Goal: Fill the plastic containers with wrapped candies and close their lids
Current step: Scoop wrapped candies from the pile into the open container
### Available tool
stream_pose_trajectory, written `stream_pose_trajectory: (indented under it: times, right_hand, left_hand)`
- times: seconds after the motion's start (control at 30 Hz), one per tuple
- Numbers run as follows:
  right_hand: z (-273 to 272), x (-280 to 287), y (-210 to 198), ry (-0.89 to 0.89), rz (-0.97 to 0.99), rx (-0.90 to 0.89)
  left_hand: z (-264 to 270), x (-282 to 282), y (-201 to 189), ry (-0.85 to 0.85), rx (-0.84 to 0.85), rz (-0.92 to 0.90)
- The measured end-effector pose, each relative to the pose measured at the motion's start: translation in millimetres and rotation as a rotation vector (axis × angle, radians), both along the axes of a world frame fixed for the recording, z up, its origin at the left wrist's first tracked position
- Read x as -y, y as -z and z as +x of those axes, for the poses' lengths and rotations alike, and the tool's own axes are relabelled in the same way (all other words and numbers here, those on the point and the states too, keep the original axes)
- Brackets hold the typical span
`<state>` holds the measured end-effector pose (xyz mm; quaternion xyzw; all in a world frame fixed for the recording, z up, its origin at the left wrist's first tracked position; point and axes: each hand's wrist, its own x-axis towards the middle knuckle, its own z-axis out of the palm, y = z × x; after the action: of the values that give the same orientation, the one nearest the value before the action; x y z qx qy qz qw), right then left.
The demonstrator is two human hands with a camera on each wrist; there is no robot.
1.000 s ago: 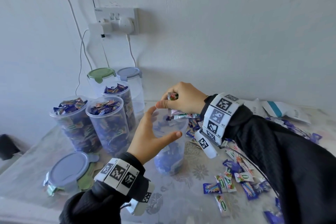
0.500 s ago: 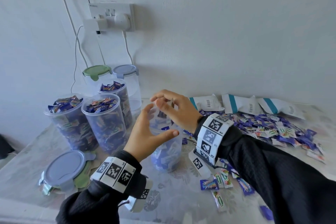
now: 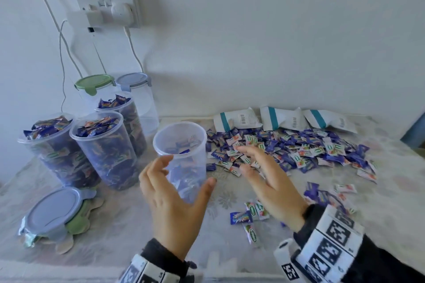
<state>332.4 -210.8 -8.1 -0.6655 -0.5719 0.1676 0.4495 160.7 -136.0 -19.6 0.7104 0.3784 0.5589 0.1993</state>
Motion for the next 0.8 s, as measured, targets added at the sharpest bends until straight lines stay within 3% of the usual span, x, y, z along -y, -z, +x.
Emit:
stream_pose_trajectory:
  times: [0.07,0.17,0.3,0.43,0.53,0.8]
  right_hand:
    - [10,33,27,0.097,-0.03,0.106]
    - [25,80,68,0.243,-0.137,0.228]
    - [43,117,103,0.406,-0.504,0.389]
    - [70,128,104,0.537,-0.554,0.365]
    - [100,130,100,0.6,-0.625,0.334]
    - [129,115,95,0.358,-0.594,0.254]
  left_hand:
    - [11,23,25,0.111,-0.02,-0.078]
    - [30,49,64,0.23,-0.217,-0.216]
    - [56,70,93,0.315,-0.568,-0.429]
    - [81,75,99,0.292,-0.86,-0.405]
    - [97,80,97,0.283,-0.966,-0.412]
    - [125,85,87,0.228,-1.02,-0.371]
